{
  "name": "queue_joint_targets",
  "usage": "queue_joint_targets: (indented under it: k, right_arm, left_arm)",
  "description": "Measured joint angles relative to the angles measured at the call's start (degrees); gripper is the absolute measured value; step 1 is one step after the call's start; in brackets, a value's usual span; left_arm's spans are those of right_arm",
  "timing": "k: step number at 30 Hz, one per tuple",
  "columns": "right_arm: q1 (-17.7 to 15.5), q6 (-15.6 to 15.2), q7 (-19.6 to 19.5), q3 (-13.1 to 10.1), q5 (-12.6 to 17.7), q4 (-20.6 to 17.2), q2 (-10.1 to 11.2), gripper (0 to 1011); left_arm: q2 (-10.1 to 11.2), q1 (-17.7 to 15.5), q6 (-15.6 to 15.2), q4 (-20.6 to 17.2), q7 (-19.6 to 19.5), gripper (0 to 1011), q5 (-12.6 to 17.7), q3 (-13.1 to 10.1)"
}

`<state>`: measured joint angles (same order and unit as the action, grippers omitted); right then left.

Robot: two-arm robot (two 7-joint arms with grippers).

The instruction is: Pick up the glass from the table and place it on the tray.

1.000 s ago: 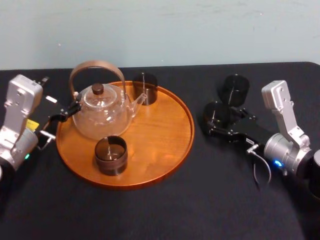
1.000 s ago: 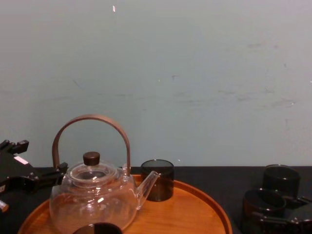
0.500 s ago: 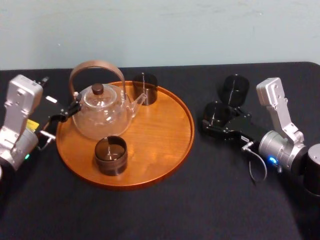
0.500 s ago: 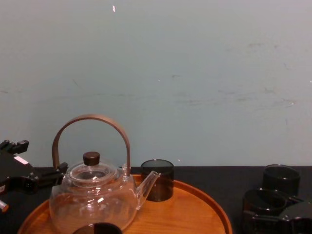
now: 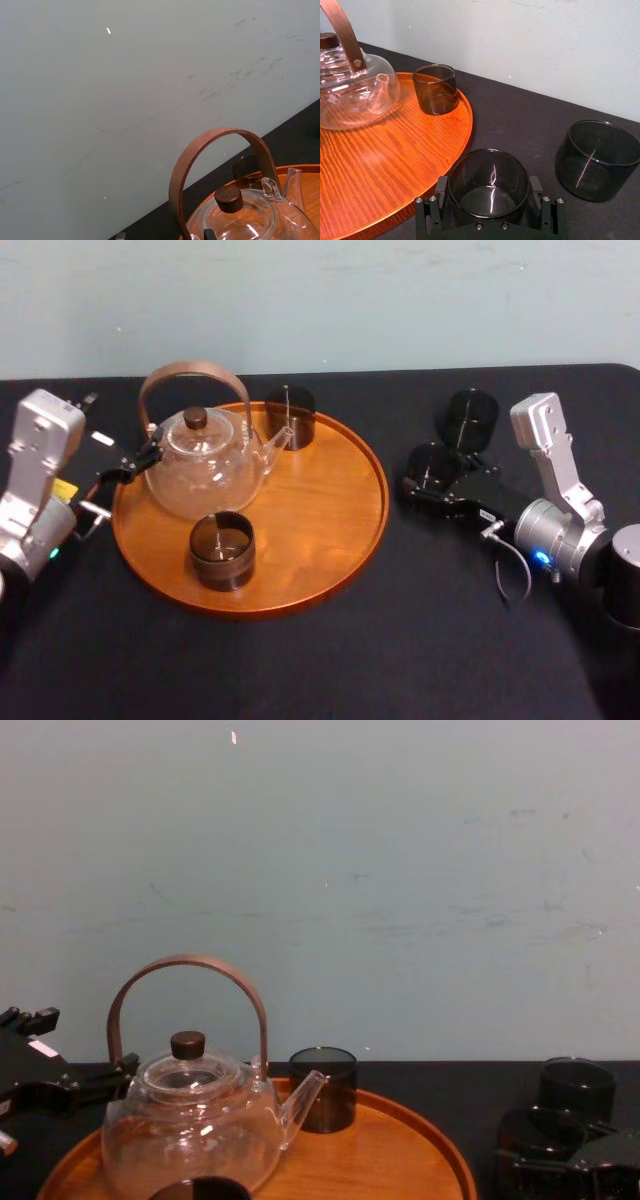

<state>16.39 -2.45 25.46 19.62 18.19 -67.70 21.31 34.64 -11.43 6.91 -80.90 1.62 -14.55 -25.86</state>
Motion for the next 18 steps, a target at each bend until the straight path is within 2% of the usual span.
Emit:
queue_joint_targets:
  k: [12,16,18]
  right_arm:
    - [-0.10,0.07,-0.04,0.01,0.04,-0.14,0.07,1002]
    - [-0.12,0.09,-0.05,0.01,0.04,-0.17,0.10,912]
    - [-0.13,0.10,-0.05,0.01,0.04,-0.18,0.10,903]
  left_arm:
    - [0.00,0.00,0.00,0.00,0.00,1009,0.00,0.00]
    - [0.00,0.00,0.00,0.00,0.00,1010,0.00,0.00]
    - [0.00,0.00,0.00,0.00,0.00,1009,0.00,0.00]
